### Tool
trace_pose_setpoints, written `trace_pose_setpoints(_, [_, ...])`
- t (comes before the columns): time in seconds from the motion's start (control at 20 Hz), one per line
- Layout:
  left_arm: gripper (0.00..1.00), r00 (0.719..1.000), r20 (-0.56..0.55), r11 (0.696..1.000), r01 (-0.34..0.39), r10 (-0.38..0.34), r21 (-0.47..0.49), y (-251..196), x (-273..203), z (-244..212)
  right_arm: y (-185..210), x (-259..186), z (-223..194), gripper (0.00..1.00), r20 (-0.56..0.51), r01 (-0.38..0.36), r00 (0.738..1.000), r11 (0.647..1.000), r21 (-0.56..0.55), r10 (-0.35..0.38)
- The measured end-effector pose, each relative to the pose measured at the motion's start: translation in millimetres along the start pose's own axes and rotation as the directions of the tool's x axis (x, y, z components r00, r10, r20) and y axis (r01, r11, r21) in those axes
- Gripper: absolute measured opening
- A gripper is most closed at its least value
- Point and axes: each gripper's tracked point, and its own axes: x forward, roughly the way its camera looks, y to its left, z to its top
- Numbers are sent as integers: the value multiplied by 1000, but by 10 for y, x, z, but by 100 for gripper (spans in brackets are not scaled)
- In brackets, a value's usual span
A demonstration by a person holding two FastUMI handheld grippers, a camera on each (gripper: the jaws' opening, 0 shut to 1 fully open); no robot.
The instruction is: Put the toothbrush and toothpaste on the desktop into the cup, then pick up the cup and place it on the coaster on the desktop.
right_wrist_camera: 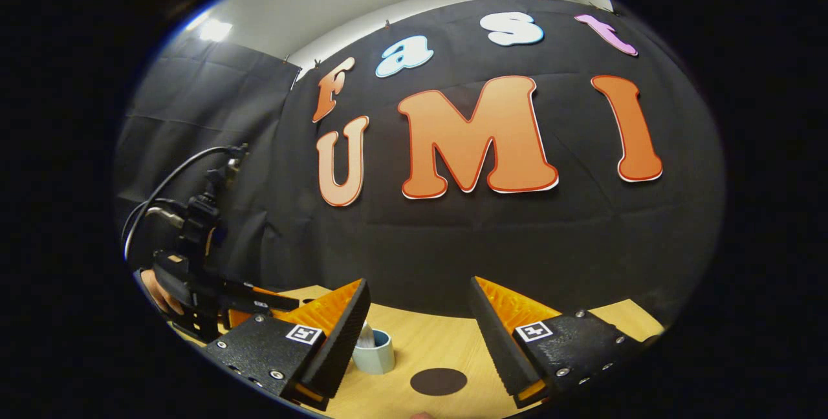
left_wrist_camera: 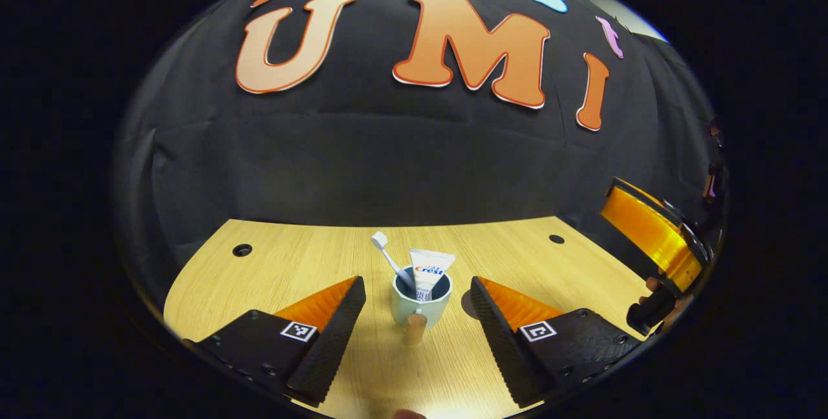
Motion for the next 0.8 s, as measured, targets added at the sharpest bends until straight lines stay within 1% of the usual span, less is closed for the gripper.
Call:
trace_pose_setpoints(0.15, [98,987,-156,1000,29,-28,5,-45,158,-163,-69,-203,155,95,18,8,1000,1000,-4,-8])
trace_pose_setpoints(0.25, [98,970,-240,999,39,-34,19,-60,258,-220,-145,-312,252,96,30,24,999,1000,-12,-23])
trace_pose_setpoints(0.35, [98,950,-312,998,40,-21,56,-74,314,-244,-207,-425,299,96,36,34,999,999,-28,-33])
trace_pose_setpoints(0.4, [98,938,-347,996,45,-16,75,-86,330,-254,-226,-469,303,96,33,38,999,999,-39,-37])
trace_pose_setpoints(0.6, [98,868,-496,989,58,19,138,-144,396,-411,-245,-563,270,96,25,37,999,997,-64,-35])
trace_pose_setpoints(0.7, [98,839,-544,988,57,31,144,-161,402,-419,-278,-741,210,96,19,33,999,997,-63,-32])
trace_pose_setpoints(0.8, [98,806,-590,985,58,50,161,-147,424,-448,-272,-775,173,96,10,33,999,997,-65,-32])
